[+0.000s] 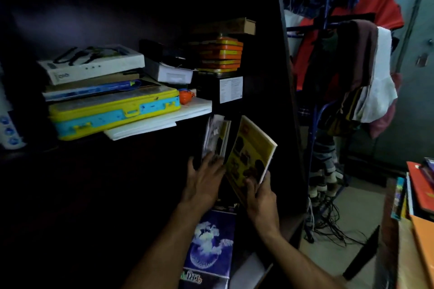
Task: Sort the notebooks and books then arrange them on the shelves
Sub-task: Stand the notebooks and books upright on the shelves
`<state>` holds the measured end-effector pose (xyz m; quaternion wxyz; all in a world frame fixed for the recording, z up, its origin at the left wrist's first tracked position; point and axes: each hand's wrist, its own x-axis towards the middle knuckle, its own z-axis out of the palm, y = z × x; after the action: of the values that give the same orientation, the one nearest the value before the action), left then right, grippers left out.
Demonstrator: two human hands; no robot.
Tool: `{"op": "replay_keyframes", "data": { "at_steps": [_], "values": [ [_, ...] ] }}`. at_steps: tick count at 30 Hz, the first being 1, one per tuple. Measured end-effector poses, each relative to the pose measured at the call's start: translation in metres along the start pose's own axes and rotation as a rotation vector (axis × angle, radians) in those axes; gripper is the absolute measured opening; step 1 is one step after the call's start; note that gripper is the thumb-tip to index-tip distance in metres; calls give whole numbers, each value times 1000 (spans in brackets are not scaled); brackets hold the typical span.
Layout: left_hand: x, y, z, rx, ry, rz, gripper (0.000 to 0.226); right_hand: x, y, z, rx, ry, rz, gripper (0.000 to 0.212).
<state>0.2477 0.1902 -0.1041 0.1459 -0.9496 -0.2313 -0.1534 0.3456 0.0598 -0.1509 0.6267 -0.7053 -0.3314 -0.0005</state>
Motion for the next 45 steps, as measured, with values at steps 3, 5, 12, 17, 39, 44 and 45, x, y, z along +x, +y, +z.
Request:
{"op": "replay_keyframes", "data": {
  "at_steps": [3, 5, 12, 17, 39, 44, 45],
  "values": [
    [14, 8, 9, 106, -73, -44, 73, 3, 6, 2, 48, 40, 39, 17],
    [14, 7, 17, 136, -60, -68, 76, 6, 11, 3, 29, 45, 6, 18],
    [4, 2, 29, 74, 67, -109, 56, 4, 16, 1, -34, 71, -11, 25],
    [4, 5, 26, 81, 79, -181, 56, 2, 13, 0, -17, 42, -27, 22],
    [1, -8, 23, 79, 319, -298, 36, 23, 11, 14, -32, -172, -103, 19],
    [4, -13, 27, 43, 408, -199, 37, 30, 5, 17, -83, -359, -101, 33],
    [4, -13, 27, 30, 442, -171, 34, 30, 7, 17, -87, -377, -100, 38]
  ]
}}
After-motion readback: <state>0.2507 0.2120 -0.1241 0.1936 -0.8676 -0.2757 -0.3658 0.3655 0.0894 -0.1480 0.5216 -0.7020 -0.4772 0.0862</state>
